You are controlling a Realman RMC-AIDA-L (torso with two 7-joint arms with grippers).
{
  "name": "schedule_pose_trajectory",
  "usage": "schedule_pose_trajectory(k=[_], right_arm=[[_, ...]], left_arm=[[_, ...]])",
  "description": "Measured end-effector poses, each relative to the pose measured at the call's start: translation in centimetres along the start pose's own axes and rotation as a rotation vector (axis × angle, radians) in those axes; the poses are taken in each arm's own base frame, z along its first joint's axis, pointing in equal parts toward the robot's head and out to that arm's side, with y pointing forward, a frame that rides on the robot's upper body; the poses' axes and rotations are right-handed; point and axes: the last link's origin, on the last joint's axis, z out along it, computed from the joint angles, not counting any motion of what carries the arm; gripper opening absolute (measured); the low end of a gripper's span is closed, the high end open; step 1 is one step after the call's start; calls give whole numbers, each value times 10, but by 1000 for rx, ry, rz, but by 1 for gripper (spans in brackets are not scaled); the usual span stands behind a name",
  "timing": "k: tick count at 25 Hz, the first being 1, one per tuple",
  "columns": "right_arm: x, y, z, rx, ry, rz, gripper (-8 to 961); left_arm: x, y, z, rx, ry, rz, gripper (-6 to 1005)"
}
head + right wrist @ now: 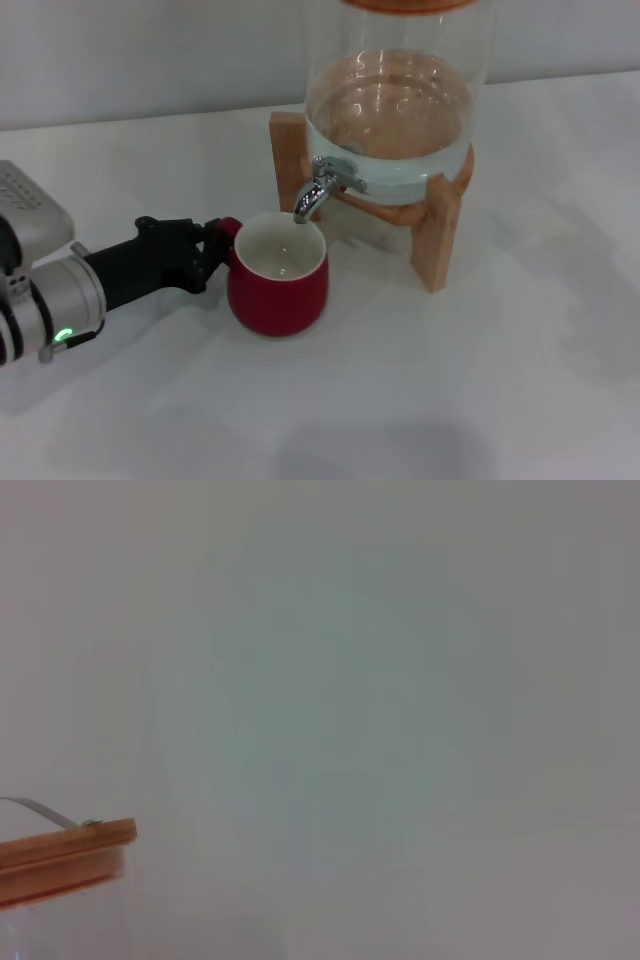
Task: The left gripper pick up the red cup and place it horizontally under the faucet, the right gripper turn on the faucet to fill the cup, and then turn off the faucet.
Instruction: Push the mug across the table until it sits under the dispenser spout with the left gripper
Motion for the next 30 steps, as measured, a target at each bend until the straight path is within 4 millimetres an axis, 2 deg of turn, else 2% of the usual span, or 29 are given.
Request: schedule_pose_trajectory(k=[9,19,30], right_arm=[[0,0,0,-1,0,0,720],[1,1,1,-4,-1,6,720],[1,0,1,-3,-2,7,720]], left_arm=[[-3,4,4,-14,-31,-12,116],[-7,-4,4,39,-65,14,113],[0,-2,9,21,-50,35,98]])
